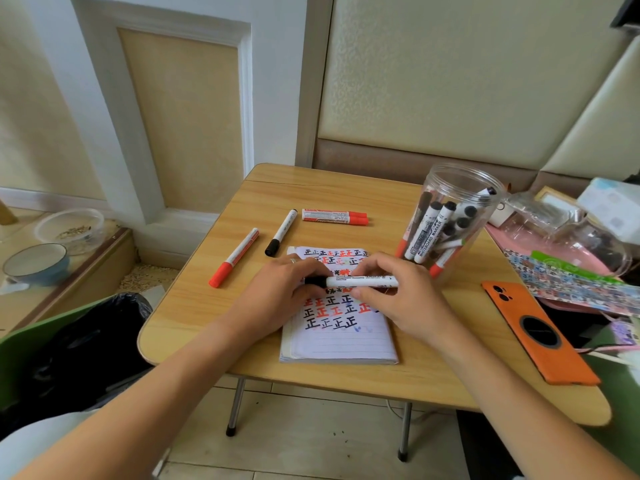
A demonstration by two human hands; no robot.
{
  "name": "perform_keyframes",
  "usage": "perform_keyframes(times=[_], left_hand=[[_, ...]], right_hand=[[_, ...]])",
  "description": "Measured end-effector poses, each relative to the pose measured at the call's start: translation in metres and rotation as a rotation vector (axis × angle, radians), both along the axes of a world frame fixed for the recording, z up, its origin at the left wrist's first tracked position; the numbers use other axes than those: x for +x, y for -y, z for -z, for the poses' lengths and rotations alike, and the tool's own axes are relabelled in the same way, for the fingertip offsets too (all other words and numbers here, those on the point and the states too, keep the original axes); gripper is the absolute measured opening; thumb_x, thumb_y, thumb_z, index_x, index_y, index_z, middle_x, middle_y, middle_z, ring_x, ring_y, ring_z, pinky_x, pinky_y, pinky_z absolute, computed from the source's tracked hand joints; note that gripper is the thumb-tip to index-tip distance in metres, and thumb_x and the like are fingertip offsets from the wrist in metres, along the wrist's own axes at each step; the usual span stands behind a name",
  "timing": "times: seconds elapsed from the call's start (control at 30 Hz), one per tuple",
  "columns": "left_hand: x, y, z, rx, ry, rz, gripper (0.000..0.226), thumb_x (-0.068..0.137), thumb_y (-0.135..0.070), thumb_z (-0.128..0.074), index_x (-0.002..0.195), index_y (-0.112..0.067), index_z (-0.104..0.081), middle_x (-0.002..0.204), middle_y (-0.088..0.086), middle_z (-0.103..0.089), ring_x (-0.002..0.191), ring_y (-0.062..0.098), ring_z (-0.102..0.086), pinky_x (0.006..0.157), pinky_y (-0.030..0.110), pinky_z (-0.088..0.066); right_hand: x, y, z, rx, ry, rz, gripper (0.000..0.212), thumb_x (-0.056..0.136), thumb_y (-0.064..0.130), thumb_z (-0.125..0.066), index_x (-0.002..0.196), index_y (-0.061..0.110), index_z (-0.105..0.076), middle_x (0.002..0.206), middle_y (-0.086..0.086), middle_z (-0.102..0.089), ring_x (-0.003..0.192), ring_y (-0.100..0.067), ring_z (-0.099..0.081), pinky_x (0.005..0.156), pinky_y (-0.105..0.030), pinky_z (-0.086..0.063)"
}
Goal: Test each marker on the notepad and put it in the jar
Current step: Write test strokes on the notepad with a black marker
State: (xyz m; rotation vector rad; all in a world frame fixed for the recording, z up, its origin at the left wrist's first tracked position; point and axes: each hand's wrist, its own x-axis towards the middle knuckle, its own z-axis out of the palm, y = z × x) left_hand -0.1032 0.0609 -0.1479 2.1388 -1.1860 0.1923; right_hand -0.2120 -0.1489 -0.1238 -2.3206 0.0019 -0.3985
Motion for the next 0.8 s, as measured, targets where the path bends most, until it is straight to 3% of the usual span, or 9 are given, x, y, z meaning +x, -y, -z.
perform_keyframes(times=[0.17,0.3,0.43,0.57,0.67,0.8], left_hand=[[0.0,0.0,0.001,-0.015,0.009,-0.007,0.023,0.089,-0.017,-0.075,0.111,-0.023,-0.073,0.083,-0.029,-0.054,0.078,-0.007,-0.047,0.073,0.004,-0.035],[0.001,0.0,0.002,-0.019,-0.003,-0.003,0.024,0.088,-0.017,-0.076,0.111,-0.023,-0.074,0.095,-0.012,-0.073,0.088,0.003,-0.06,0.073,0.004,-0.037],[0.001,-0.001,0.002,-0.024,-0.012,0.004,0.023,0.088,-0.014,-0.076,0.11,-0.022,-0.074,0.097,-0.01,-0.074,0.09,0.004,-0.063,0.074,0.006,-0.04],[0.002,-0.001,0.003,-0.038,-0.047,0.011,0.025,0.088,-0.009,-0.074,0.11,-0.021,-0.075,0.097,-0.009,-0.074,0.092,0.005,-0.065,0.08,0.02,-0.05],[0.003,0.0,0.006,-0.03,-0.031,0.015,0.026,0.09,-0.009,-0.072,0.113,-0.021,-0.071,0.1,-0.011,-0.073,0.095,0.007,-0.063,0.081,0.023,-0.049],[0.005,0.003,0.01,0.006,0.007,0.002,0.03,0.094,-0.02,-0.069,0.123,-0.025,-0.061,0.104,-0.009,-0.062,0.095,0.009,-0.055,0.079,0.026,-0.045]], right_hand=[[0.002,-0.003,0.004,-0.008,0.019,0.043,0.016,0.082,0.028,-0.085,0.092,0.029,-0.072,0.08,0.007,-0.073,0.068,-0.02,-0.067,0.066,-0.048,-0.054],[0.002,-0.004,0.002,0.026,0.015,0.055,0.014,0.083,0.027,-0.086,0.088,0.025,-0.073,0.068,0.007,-0.07,0.052,-0.009,-0.06,0.055,-0.038,-0.051],[0.002,-0.009,0.004,0.037,-0.001,0.072,0.018,0.085,0.033,-0.083,0.082,0.02,-0.07,0.062,-0.003,-0.068,0.042,-0.019,-0.06,0.047,-0.03,-0.046],[0.002,-0.01,0.003,0.0,-0.005,0.091,0.024,0.086,0.038,-0.081,0.081,0.019,-0.068,0.061,-0.006,-0.068,0.041,-0.018,-0.061,0.046,-0.03,-0.046],[0.002,-0.011,0.002,-0.013,0.006,0.097,0.021,0.087,0.036,-0.081,0.082,0.021,-0.066,0.067,-0.002,-0.07,0.047,-0.016,-0.064,0.049,-0.031,-0.05],[0.006,-0.015,-0.005,-0.005,0.143,0.062,0.012,0.092,0.016,-0.07,0.097,0.023,-0.062,0.092,0.008,-0.067,0.085,-0.014,-0.068,0.075,-0.036,-0.054]])
